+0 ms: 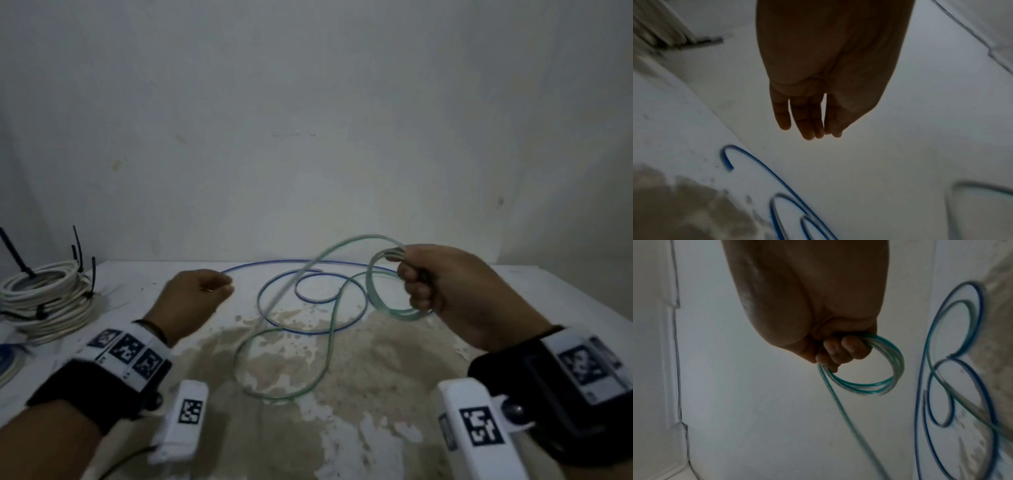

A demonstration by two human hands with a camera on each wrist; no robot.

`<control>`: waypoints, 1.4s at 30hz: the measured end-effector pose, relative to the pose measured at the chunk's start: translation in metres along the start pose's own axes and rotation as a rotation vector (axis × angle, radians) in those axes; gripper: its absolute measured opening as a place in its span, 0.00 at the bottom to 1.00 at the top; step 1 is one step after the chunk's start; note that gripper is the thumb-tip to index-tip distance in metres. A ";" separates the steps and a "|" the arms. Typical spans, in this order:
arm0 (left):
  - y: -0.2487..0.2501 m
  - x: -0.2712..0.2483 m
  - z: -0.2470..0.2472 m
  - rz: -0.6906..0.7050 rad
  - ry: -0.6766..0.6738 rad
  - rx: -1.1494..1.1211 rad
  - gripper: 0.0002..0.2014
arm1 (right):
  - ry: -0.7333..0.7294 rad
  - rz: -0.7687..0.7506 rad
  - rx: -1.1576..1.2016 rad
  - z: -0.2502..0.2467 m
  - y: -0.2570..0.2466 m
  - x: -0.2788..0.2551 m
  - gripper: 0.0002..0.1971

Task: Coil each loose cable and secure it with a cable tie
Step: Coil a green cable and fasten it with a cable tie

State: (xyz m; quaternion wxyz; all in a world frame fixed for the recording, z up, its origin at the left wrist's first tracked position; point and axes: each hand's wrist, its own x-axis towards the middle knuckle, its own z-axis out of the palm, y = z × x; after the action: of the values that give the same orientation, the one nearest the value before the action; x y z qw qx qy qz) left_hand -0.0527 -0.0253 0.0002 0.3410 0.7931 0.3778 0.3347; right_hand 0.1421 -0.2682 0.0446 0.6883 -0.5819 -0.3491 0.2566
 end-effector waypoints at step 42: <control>0.110 -0.058 0.029 -0.109 -0.598 -1.064 0.14 | 0.029 -0.273 -0.484 0.055 0.002 -0.004 0.16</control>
State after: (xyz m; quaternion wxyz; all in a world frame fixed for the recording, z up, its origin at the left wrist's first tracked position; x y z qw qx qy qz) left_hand -0.0174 -0.1351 0.0558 0.7981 0.5533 0.0868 0.2223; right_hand 0.0975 -0.2365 0.0462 0.5624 -0.6805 -0.4655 0.0627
